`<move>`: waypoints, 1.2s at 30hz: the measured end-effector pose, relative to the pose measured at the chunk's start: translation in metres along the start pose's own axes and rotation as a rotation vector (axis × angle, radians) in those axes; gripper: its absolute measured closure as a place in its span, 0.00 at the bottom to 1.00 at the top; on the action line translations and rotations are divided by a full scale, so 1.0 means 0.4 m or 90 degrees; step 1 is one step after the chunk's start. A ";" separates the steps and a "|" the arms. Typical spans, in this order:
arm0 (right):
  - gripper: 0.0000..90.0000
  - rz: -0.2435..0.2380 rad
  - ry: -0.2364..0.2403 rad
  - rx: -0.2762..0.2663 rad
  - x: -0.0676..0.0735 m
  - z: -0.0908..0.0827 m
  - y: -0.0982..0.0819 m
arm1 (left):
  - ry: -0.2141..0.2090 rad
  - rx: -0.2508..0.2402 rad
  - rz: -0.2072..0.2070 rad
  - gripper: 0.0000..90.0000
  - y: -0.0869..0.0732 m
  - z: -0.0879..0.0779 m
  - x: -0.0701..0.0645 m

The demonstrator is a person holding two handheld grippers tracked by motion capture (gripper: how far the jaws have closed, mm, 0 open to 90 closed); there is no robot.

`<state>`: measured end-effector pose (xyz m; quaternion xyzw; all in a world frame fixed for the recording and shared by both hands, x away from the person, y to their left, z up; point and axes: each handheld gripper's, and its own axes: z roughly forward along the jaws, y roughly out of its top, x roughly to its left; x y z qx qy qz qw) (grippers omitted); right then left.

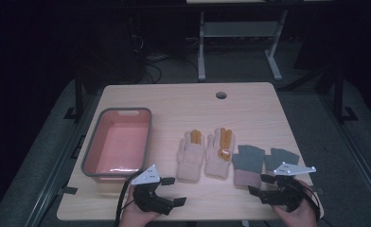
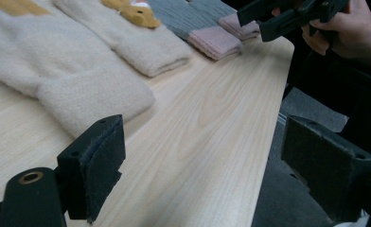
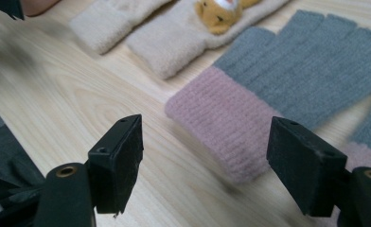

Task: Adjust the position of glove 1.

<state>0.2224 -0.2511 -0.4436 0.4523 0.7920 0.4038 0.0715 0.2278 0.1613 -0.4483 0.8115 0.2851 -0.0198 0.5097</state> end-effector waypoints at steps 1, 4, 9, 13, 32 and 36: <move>0.31 -0.004 0.003 -0.004 0.001 0.000 0.001 | 0.001 0.000 0.002 0.16 0.000 0.000 -0.002; 0.31 -0.005 0.010 -0.005 0.002 0.000 0.004 | 0.001 0.001 0.004 0.16 -0.001 0.001 -0.005; 0.31 -0.003 0.014 0.010 -0.001 0.009 0.009 | -0.003 0.002 0.008 0.16 -0.001 0.000 -0.008; 0.30 -0.006 0.021 0.016 0.002 0.009 0.020 | -0.005 0.001 0.014 0.16 0.000 -0.002 -0.010; 0.30 -0.062 0.043 0.075 0.037 0.048 0.143 | 0.007 0.001 0.012 0.16 0.002 -0.006 -0.014; 0.30 -0.077 0.045 0.088 0.044 0.054 0.173 | 0.004 -0.002 0.012 0.16 0.003 -0.009 -0.012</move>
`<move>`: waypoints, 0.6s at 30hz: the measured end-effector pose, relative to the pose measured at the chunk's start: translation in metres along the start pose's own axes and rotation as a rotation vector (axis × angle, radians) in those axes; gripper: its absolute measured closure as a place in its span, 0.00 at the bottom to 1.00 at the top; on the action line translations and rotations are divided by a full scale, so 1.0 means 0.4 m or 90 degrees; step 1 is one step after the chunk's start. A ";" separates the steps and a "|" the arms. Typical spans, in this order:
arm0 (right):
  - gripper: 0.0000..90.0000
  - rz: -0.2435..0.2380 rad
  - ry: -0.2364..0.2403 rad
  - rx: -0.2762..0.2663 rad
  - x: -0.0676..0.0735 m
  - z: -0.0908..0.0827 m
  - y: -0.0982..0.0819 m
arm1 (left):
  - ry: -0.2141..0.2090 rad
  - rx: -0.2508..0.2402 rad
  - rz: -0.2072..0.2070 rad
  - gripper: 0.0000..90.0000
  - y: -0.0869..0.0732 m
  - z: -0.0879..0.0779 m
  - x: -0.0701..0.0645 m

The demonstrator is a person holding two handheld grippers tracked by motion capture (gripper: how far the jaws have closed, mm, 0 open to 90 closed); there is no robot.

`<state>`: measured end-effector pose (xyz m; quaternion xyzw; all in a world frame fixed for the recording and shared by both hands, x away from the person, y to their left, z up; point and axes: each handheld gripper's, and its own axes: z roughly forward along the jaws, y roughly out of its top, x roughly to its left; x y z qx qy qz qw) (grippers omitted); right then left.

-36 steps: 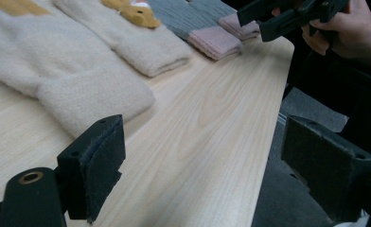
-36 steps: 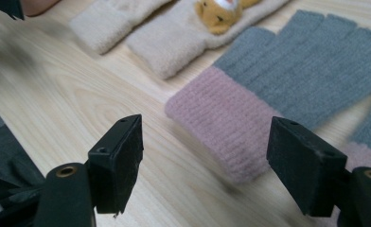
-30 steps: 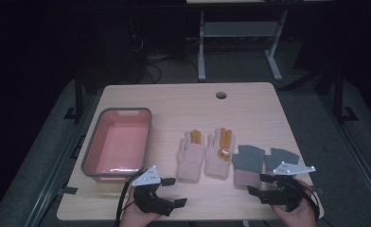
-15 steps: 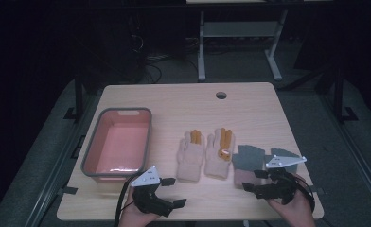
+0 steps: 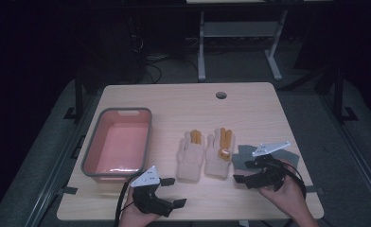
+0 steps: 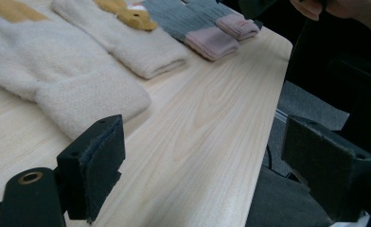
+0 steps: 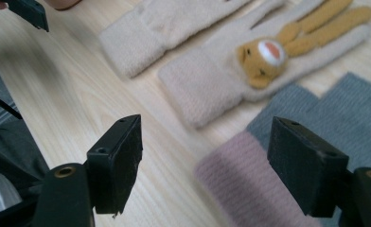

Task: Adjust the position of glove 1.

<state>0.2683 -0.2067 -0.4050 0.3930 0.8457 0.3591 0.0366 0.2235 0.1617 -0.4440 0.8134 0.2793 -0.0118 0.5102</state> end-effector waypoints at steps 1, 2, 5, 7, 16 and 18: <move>0.30 0.000 -0.001 0.001 0.000 0.001 0.006 | 0.001 -0.001 0.000 0.16 0.000 -0.001 -0.001; 0.30 -0.002 0.002 0.003 -0.001 0.002 0.014 | 0.002 0.000 0.003 0.16 0.001 -0.002 -0.002; 0.30 -0.011 0.003 0.008 -0.003 0.005 0.040 | 0.002 -0.001 0.008 0.16 0.003 -0.003 -0.003; 0.30 -0.013 0.007 0.009 -0.003 0.007 0.056 | 0.000 -0.004 0.009 0.16 0.003 -0.003 -0.002; 0.32 -0.032 0.009 0.012 -0.009 0.029 0.128 | -0.004 -0.005 0.013 0.16 0.005 -0.003 -0.006; 0.32 -0.031 0.006 0.015 -0.013 0.032 0.134 | -0.003 -0.008 0.011 0.16 0.005 -0.002 -0.008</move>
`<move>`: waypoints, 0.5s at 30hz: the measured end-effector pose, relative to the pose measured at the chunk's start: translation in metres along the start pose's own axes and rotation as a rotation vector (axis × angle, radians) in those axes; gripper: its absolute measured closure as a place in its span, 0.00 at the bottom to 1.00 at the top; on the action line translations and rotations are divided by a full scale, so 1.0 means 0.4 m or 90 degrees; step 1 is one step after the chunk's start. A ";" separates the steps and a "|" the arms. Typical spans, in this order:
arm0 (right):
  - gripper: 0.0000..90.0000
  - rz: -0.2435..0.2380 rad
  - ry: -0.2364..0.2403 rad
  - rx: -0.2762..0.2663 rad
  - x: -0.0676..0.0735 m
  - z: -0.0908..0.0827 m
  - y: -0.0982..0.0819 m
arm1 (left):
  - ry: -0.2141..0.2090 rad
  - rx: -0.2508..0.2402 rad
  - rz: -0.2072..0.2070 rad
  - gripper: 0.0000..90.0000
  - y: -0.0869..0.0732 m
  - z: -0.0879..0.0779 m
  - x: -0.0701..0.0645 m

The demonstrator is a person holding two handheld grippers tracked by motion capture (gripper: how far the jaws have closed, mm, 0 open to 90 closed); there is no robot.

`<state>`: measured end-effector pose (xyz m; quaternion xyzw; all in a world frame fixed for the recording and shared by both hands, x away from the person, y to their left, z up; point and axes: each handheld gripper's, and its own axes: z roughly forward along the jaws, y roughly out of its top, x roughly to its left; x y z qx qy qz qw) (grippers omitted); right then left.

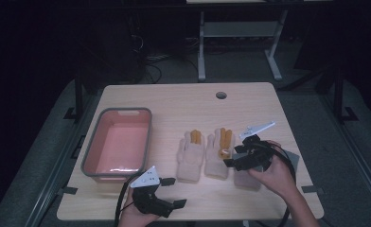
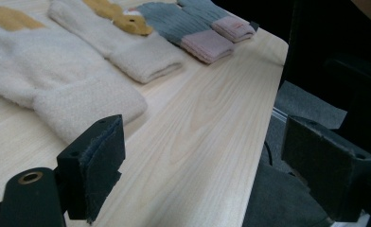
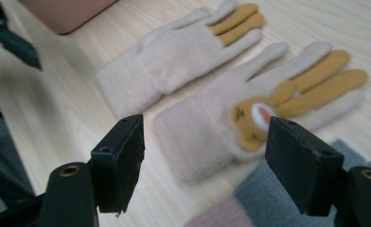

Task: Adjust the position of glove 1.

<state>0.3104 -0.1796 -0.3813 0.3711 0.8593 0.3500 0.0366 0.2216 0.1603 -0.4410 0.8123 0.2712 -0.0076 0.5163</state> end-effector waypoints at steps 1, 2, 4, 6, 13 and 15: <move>0.33 0.000 -0.002 0.002 -0.005 0.004 0.006 | 0.000 -0.001 -0.002 0.16 0.000 0.001 -0.001; 0.34 0.002 -0.002 0.004 -0.010 0.009 0.012 | 0.001 0.001 0.000 0.16 0.000 0.001 -0.001; 0.36 0.001 -0.008 0.011 -0.022 0.023 0.024 | 0.003 0.004 0.001 0.16 -0.002 0.001 -0.001; 0.37 0.003 -0.012 0.016 -0.029 0.034 0.032 | 0.003 0.003 0.000 0.16 -0.002 0.000 -0.001; 0.42 0.007 -0.021 0.043 -0.056 0.088 0.050 | 0.000 0.004 0.000 0.16 -0.003 0.001 0.000; 0.43 0.018 -0.025 0.055 -0.064 0.103 0.051 | 0.000 0.007 0.001 0.16 -0.003 0.002 0.001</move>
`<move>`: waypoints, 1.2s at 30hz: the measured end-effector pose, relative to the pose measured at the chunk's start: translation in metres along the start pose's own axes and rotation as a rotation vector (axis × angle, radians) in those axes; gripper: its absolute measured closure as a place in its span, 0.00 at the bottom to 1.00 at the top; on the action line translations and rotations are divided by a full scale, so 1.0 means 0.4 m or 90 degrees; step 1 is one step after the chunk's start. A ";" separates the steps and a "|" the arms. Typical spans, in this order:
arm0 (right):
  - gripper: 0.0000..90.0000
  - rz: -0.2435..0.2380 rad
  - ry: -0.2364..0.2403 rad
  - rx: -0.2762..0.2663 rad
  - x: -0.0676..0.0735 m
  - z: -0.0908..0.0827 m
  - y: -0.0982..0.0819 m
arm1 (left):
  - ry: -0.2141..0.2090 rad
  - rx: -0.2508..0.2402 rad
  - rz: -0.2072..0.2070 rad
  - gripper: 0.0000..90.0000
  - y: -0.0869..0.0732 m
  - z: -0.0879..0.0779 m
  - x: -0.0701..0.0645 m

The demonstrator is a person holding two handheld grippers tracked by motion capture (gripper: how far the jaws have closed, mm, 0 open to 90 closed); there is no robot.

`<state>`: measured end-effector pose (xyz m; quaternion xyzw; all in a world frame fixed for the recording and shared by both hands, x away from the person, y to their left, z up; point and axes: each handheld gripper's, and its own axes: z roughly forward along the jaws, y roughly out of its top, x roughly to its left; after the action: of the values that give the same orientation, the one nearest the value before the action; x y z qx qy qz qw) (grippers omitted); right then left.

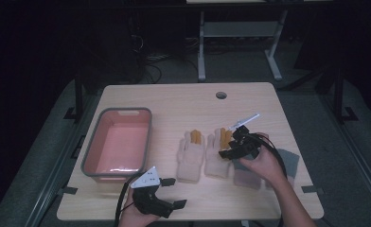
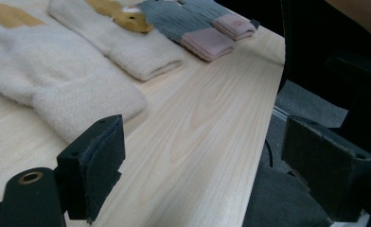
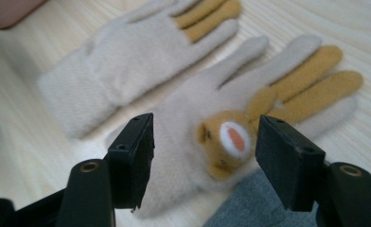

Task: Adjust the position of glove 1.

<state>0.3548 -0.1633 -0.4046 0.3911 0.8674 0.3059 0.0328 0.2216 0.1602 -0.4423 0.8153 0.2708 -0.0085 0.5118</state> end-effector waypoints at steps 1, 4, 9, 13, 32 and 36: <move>0.43 0.002 -0.001 0.004 -0.003 0.005 0.001 | 0.000 0.000 0.000 0.16 0.000 0.000 0.000; 0.44 0.010 -0.005 0.015 -0.008 0.023 0.003 | 0.000 -0.001 0.000 0.16 0.001 0.001 -0.002; 0.48 0.007 -0.009 0.039 -0.011 0.049 0.009 | 0.005 -0.003 -0.003 0.16 0.000 -0.002 0.001; 0.49 0.009 -0.018 0.052 -0.013 0.068 0.010 | 0.004 -0.006 -0.003 0.16 0.002 -0.003 -0.003; 0.68 0.006 -0.067 0.074 -0.012 0.104 -0.002 | 0.006 -0.004 -0.002 0.16 0.001 -0.003 0.000; 0.71 -0.002 -0.067 0.073 -0.008 0.099 -0.001 | 0.007 -0.007 0.001 0.16 0.002 -0.005 -0.001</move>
<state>0.3686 -0.1458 -0.4376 0.4063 0.8813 0.2346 0.0567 0.2211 0.1612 -0.4406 0.8125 0.2735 -0.0020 0.5148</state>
